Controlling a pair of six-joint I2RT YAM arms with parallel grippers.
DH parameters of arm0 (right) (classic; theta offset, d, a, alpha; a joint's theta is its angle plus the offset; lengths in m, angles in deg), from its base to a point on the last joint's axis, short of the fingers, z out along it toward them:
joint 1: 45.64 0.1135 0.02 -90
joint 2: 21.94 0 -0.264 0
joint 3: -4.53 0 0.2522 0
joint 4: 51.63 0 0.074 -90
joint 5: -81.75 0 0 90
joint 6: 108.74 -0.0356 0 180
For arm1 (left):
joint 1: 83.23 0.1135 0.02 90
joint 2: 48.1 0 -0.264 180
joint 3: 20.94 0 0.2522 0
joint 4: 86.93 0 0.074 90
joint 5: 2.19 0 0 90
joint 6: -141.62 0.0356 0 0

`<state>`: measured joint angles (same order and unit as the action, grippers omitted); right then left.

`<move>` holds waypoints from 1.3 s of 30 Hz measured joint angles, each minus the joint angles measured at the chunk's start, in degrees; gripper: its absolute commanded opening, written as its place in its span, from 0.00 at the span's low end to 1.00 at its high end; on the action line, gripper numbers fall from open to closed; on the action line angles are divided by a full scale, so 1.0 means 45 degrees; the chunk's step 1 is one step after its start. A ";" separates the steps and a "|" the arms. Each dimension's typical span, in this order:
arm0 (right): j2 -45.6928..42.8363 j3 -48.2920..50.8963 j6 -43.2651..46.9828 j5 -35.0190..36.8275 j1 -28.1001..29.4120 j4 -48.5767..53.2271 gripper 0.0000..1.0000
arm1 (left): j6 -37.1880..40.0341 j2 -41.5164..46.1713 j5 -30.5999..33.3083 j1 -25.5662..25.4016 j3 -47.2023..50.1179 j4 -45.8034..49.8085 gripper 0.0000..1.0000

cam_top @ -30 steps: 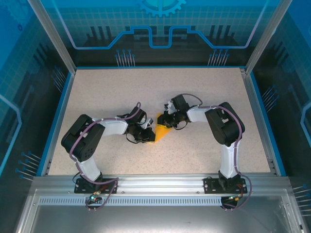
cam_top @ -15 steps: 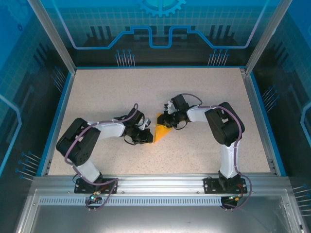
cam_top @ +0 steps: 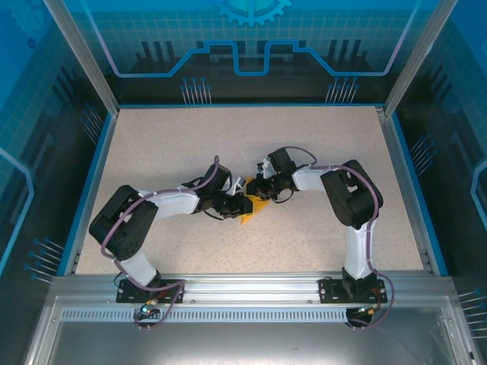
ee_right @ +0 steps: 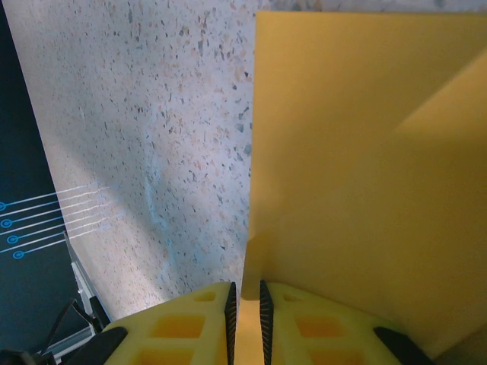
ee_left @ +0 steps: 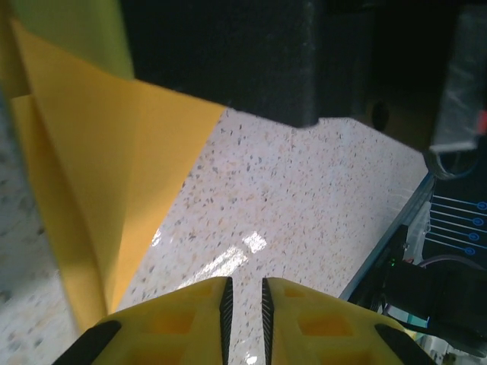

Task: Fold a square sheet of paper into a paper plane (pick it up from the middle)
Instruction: Fourth fold the wing at the center of the table.

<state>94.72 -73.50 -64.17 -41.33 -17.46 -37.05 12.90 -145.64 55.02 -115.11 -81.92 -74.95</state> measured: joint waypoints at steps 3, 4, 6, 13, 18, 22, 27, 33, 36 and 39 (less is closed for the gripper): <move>0.0000 0.0000 -0.0005 0.0000 0.0000 0.0000 0.19 | -0.0087 -0.0665 -0.0063 -0.0029 -0.0219 -0.0316 0.21; 0.0000 0.0000 0.0000 0.0000 0.0000 0.0000 0.19 | -0.0087 -0.0840 -0.0058 -0.0029 -0.0267 -0.0359 0.21; 0.0000 0.0000 0.0000 0.0000 0.0000 0.0000 0.19 | -0.0083 -0.1137 -0.0053 -0.0029 -0.0335 -0.0355 0.20; 0.0005 0.0000 0.0000 0.0000 0.0000 0.0000 0.19 | 0.0214 -0.1375 0.0219 -0.0029 -0.0335 -0.0049 0.19; 0.0019 0.0000 0.0000 -0.0019 0.0000 0.0000 0.19 | 0.0539 -0.1365 0.0466 -0.0024 -0.0321 0.0277 0.17; 0.0024 0.0000 0.0000 -0.0039 -0.0010 -0.0005 0.19 | 0.0661 -0.1336 0.0476 0.0010 -0.0175 0.0267 0.16; 0.0024 0.0000 0.0000 -0.0039 -0.0015 0.0000 0.19 | 0.0792 -0.1239 0.0471 0.0049 0.0063 0.0180 0.15; 0.0024 0.0000 0.0005 -0.0039 -0.0019 0.0000 0.19 | 0.0976 -0.0903 0.0491 0.0160 0.0500 0.0180 0.13; 0.0029 0.0000 0.0005 -0.0039 -0.0019 0.0005 0.19 | 0.0986 -0.0753 0.0534 0.0228 0.0641 0.0296 0.13; 0.0029 0.0000 0.0005 -0.0044 -0.0019 0.0000 0.19 | 0.1010 -0.0559 0.0534 0.0316 0.0894 0.0321 0.12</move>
<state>94.85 -73.50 -64.15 -41.53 -17.55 -37.05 17.45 -148.15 57.42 -113.69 -77.90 -73.51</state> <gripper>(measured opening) 0.191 0.123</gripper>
